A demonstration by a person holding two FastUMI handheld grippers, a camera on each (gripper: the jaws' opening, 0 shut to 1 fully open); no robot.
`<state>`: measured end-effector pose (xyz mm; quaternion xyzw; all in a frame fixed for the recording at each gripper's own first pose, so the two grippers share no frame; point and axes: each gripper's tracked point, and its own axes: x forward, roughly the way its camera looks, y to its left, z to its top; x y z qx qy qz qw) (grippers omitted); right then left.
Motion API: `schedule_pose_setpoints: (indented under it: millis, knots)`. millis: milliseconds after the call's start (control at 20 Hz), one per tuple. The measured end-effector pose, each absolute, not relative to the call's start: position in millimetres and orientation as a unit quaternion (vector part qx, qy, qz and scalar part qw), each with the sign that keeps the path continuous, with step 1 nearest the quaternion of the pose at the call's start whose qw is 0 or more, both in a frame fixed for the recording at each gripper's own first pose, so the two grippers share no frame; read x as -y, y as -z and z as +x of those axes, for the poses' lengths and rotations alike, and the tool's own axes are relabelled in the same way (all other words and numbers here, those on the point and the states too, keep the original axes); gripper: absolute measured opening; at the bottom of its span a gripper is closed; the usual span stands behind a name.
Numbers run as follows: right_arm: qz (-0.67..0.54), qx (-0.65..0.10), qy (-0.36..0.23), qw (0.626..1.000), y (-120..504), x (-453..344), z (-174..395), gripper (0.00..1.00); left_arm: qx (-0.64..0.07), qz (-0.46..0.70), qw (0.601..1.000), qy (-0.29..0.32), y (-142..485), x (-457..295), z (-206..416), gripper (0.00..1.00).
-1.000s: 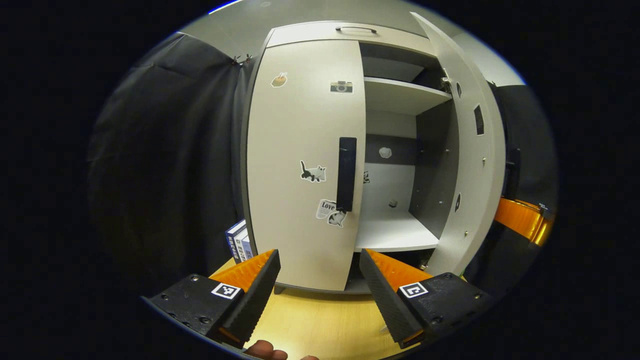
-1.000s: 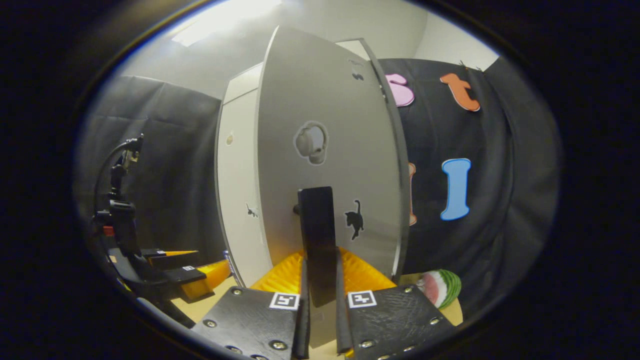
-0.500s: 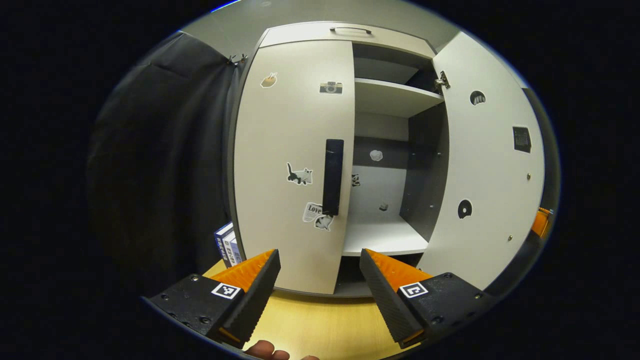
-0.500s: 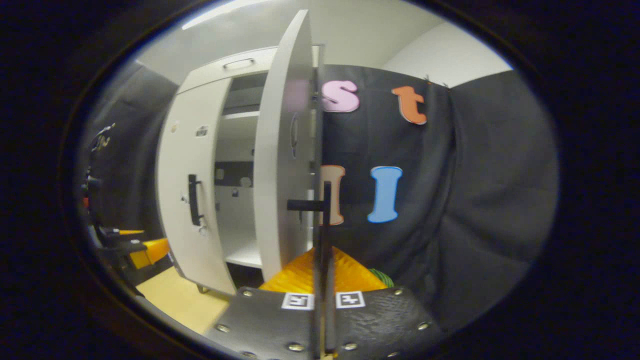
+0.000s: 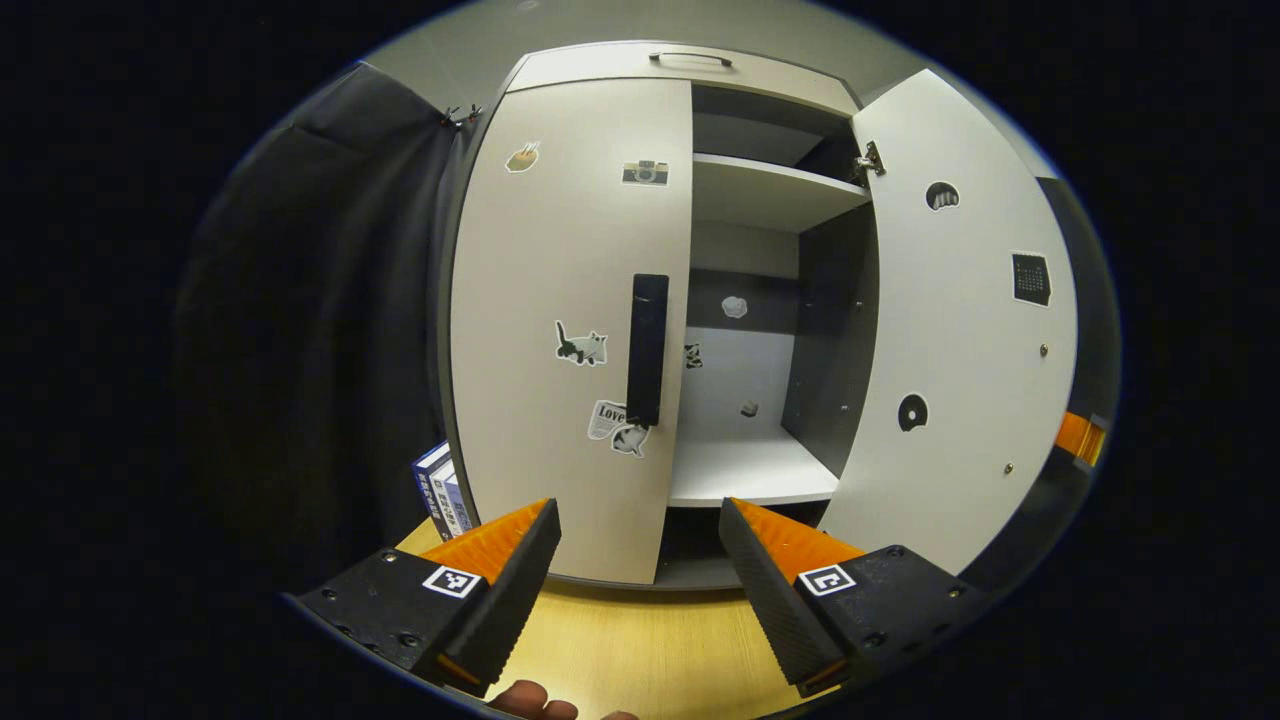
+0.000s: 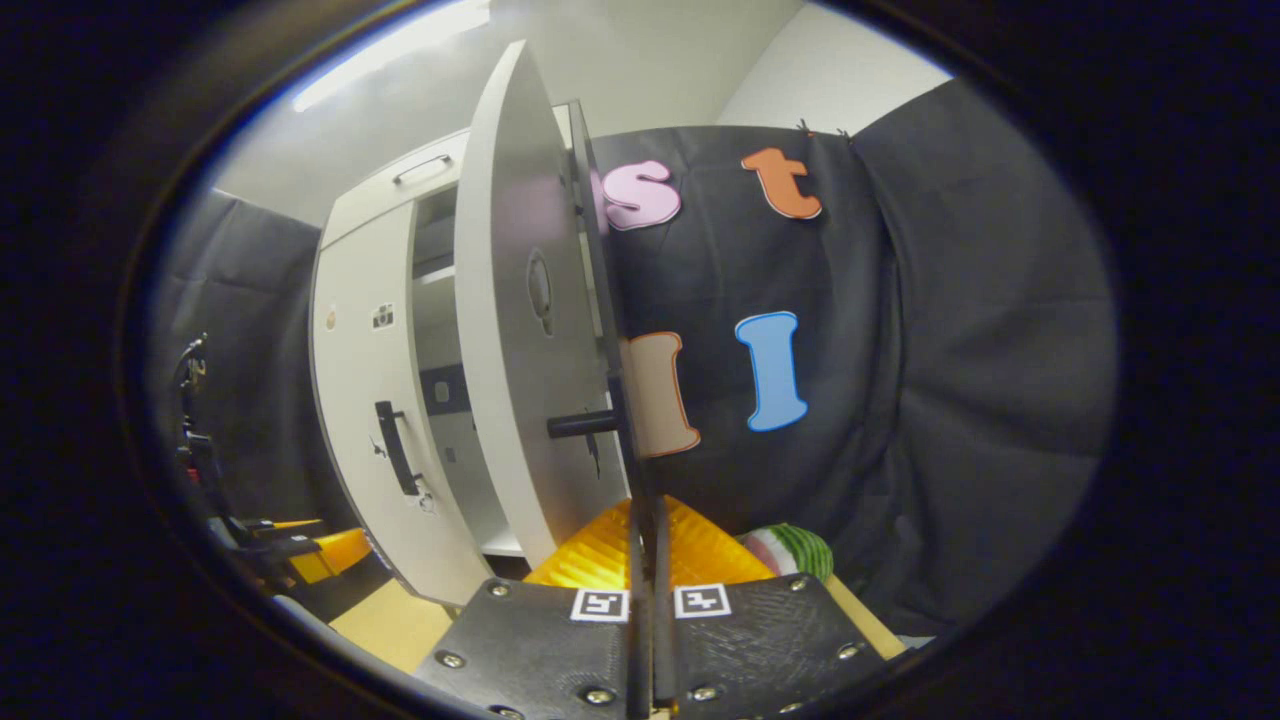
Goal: Open the right door of the double-door shoe cabinet with the right hand, and open the left door with the left hand.
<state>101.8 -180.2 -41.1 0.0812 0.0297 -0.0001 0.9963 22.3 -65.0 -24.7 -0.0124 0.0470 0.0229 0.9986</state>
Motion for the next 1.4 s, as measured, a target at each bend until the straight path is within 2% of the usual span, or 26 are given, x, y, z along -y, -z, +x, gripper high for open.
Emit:
schedule_pose_setpoints:
  millis: [50, 350, 400, 650, 1400]
  knots:
    - [0.082, -0.031, -0.001, 0.996, 41.6, 178.1, 102.5, 0.02, -0.047, -0.013, 0.999, -0.025, 24.5, 62.7, 23.3, 0.99]
    - [0.071, -0.036, 0.007, 0.997, 39.5, 180.9, 98.6, 0.03, -0.044, -0.016, 0.998, -0.029, 18.1, 50.0, 36.1, 0.99]
    - [0.069, -0.037, 0.008, 0.997, 38.5, 180.9, 96.3, 0.00, -0.042, -0.016, 0.999, -0.028, 15.8, 48.6, 40.2, 0.99]
    - [0.067, -0.042, 0.024, 0.997, 37.6, 181.9, 77.2, 0.02, -0.031, -0.008, 0.999, -0.015, 5.2, 46.6, 70.1, 0.99]
    - [0.057, -0.056, 0.121, 0.989, 49.6, 217.0, 31.9, 0.02, 0.017, 0.016, 1.000, 0.017, -33.4, 58.4, 166.8, 0.99]
